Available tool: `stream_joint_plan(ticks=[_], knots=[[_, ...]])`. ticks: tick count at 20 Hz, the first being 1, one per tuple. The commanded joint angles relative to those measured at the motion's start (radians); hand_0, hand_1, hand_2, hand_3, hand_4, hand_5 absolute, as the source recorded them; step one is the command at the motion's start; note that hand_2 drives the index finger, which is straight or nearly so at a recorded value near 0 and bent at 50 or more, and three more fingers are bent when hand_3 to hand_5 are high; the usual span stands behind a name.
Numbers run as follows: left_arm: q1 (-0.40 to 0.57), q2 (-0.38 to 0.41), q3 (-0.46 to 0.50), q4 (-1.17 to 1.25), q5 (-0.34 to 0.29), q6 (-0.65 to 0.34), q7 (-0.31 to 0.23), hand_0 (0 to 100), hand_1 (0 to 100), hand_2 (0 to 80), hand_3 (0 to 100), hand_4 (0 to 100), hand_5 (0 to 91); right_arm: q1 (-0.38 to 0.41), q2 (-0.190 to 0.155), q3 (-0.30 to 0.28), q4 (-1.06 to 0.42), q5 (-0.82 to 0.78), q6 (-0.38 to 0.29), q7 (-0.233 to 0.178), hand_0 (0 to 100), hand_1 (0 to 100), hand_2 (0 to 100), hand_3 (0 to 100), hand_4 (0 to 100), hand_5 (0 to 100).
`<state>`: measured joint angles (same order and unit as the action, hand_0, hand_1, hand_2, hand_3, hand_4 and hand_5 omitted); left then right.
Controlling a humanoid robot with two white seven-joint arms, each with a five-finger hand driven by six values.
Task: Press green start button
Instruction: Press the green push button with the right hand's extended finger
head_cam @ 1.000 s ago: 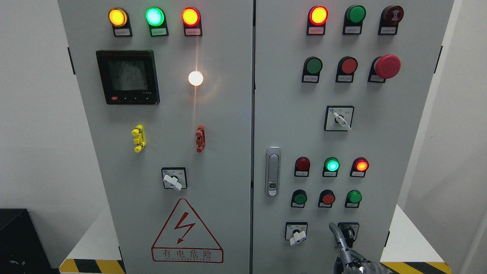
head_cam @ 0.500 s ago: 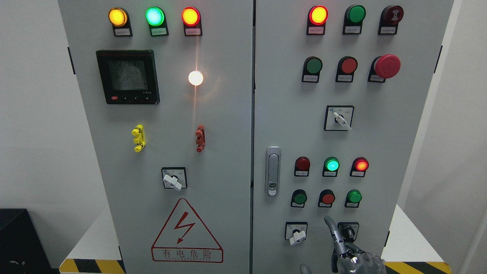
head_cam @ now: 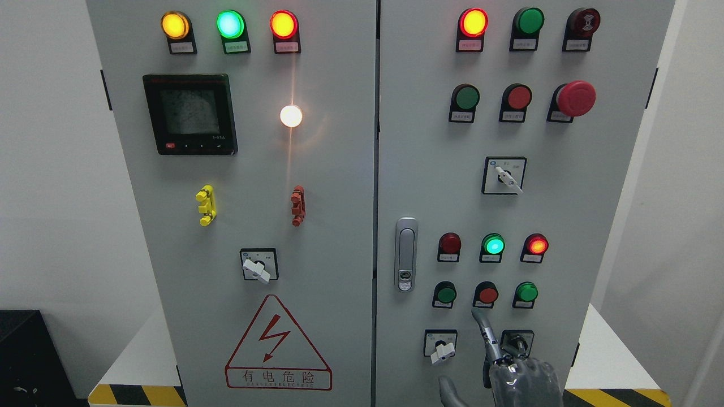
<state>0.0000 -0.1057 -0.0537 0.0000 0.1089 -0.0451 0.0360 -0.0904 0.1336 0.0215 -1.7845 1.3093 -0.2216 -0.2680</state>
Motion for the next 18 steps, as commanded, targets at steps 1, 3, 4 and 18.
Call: stream_joint_plan(ticks=[1,3,4,18], knots=[[-0.023,0.000,0.000,-0.028,0.000,0.001,-0.001,12,56,0.0,0,0,0.0,-0.035,0.001,0.028,0.094,0.004,0.002,0.003,33,35,0,92,86,100],[-0.023,0.000,0.000,-0.028,0.000,0.001,-0.001,12,56,0.0,0,0,0.0,-0.048,0.003,0.028,0.106,0.004,0.005,0.003,33,35,0,92,86,100],[-0.023,0.000,0.000,-0.028,0.000,0.001,-0.001,12,56,0.0,0,0,0.0,-0.052,0.003,0.028,0.112,0.004,0.005,0.003,33,35,0,92,86,100],[-0.023,0.000,0.000,-0.028,0.000,0.001,-0.001,12,56,0.0,0,0,0.0,-0.117,0.003,0.026,0.184,0.002,0.014,0.003,34,35,0,92,86,99]])
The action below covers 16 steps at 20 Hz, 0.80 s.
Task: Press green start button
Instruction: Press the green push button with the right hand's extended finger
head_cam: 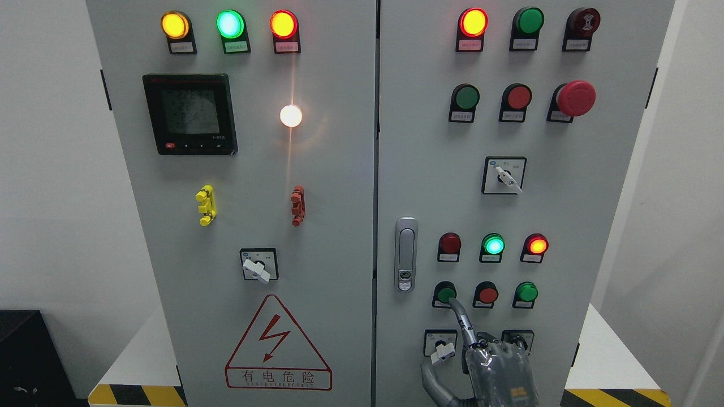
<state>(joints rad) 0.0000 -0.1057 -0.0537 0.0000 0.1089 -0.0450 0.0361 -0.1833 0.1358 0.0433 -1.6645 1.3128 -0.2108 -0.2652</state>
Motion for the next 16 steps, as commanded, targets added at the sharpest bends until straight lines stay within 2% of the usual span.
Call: stream_joint_plan(ticks=[1,16], knots=[[-0.023,0.000,0.000,-0.028,0.000,0.001,-0.001,12,56,0.0,0,0,0.0,-0.033,0.001,0.004,0.074,-0.001,0.004,0.000,34,35,0,92,86,99],[-0.023,0.000,0.000,-0.028,0.000,0.001,-0.001,12,56,0.0,0,0,0.0,-0.048,0.001,0.003,0.084,-0.009,0.008,0.000,35,35,0,92,86,99]])
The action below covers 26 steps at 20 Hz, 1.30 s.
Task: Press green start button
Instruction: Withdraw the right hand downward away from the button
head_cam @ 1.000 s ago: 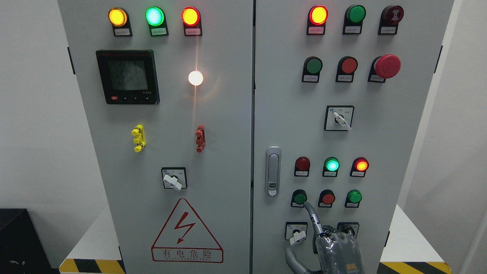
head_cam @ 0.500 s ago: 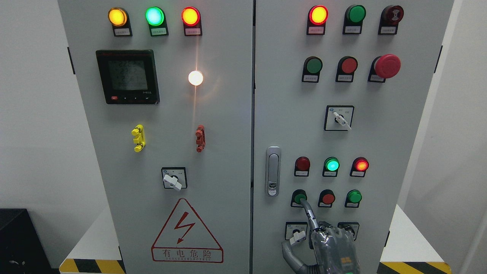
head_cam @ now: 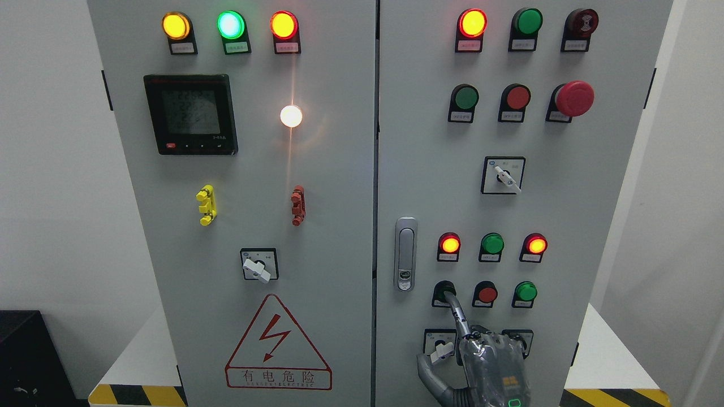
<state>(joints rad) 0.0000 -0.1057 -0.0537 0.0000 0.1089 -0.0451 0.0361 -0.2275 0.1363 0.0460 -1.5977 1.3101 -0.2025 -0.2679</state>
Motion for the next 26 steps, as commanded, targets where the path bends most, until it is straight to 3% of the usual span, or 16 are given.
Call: stream_joint_plan(ticks=[1,8,17,22,26], knots=[[-0.023,0.000,0.000,-0.028,0.000,0.001,-0.001,12,56,0.0,0,0,0.0,-0.003,0.000,-0.002,0.013,-0.011,-0.002,0.001,35,35,0,92,86,99],[-0.023,0.000,0.000,-0.028,0.000,0.001,-0.001,12,56,0.0,0,0,0.0,0.025,0.003,-0.002,-0.062,-0.069,-0.041,-0.001,41,37,0,91,85,97],[-0.023,0.000,0.000,-0.028,0.000,0.001,-0.001,12,56,0.0,0,0,0.0,0.132,0.003,-0.002,-0.185,-0.158,-0.078,0.007,47,37,0,90,83,94],[-0.023,0.000,0.000,-0.028,0.000,0.001,-0.001,12,56,0.0,0,0,0.0,0.220,0.003,0.020,-0.264,-0.325,-0.081,0.016,52,35,0,81,79,85],[-0.023,0.000,0.000,-0.028,0.000,0.001,-0.001,12,56,0.0,0,0,0.0,0.270,0.003,0.034,-0.330,-0.463,-0.080,0.027,47,33,0,73,76,81]])
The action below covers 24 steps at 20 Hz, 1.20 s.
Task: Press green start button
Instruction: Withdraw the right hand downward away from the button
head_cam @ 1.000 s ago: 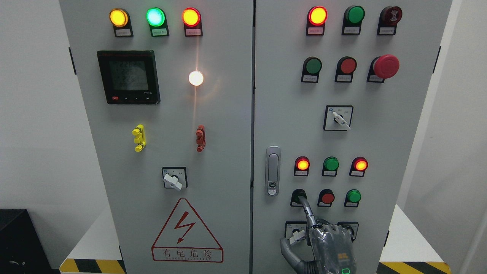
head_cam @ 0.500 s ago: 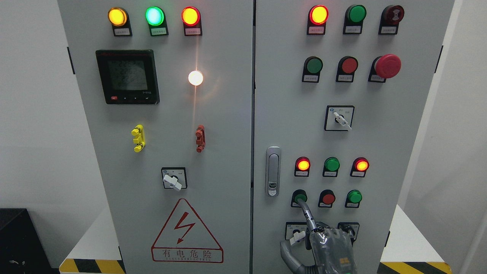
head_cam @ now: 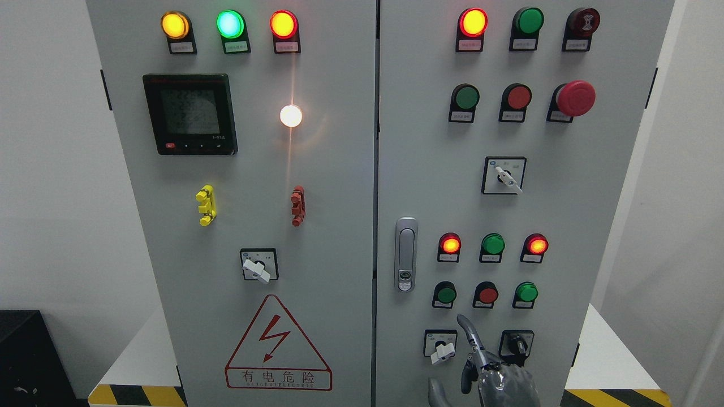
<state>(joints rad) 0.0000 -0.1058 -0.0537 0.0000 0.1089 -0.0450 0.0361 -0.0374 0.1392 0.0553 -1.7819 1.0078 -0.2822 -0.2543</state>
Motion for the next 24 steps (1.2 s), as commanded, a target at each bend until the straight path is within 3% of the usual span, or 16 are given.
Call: stream_joint_plan(ticks=[1,4,7,13,16,19,24], knots=[[-0.023,0.000,0.000,-0.028,0.000,0.001,-0.001,12,56,0.0,0,0,0.0,0.099,-0.001,0.029,-0.163,-0.188,0.001,0.032,44,33,0,71,74,79],[-0.023,0.000,0.000,-0.028,0.000,0.001,-0.001,12,56,0.0,0,0,0.0,0.125,-0.003,0.032,-0.195,-0.256,0.006,0.050,37,31,0,63,68,72],[-0.023,0.000,0.000,-0.028,0.000,0.001,-0.001,12,56,0.0,0,0,0.0,0.126,-0.001,0.038,-0.211,-0.354,0.021,0.056,26,28,0,47,54,58],[-0.023,0.000,0.000,-0.028,0.000,0.001,-0.001,12,56,0.0,0,0,0.0,0.156,-0.003,0.087,-0.283,-0.647,0.150,0.148,0,25,0,24,25,28],[-0.023,0.000,0.000,-0.028,0.000,0.001,-0.001,12,56,0.0,0,0,0.0,0.156,-0.003,0.087,-0.280,-0.722,0.156,0.184,0,22,0,17,16,14],[-0.023,0.000,0.000,-0.028,0.000,0.001,-0.001,12,56,0.0,0,0,0.0,0.152,-0.003,0.087,-0.281,-0.761,0.155,0.191,0,16,0,8,4,0],[-0.023,0.000,0.000,-0.028,0.000,0.001,-0.001,12,56,0.0,0,0,0.0,0.146,-0.004,0.087,-0.280,-0.775,0.155,0.196,0,13,0,0,0,0]])
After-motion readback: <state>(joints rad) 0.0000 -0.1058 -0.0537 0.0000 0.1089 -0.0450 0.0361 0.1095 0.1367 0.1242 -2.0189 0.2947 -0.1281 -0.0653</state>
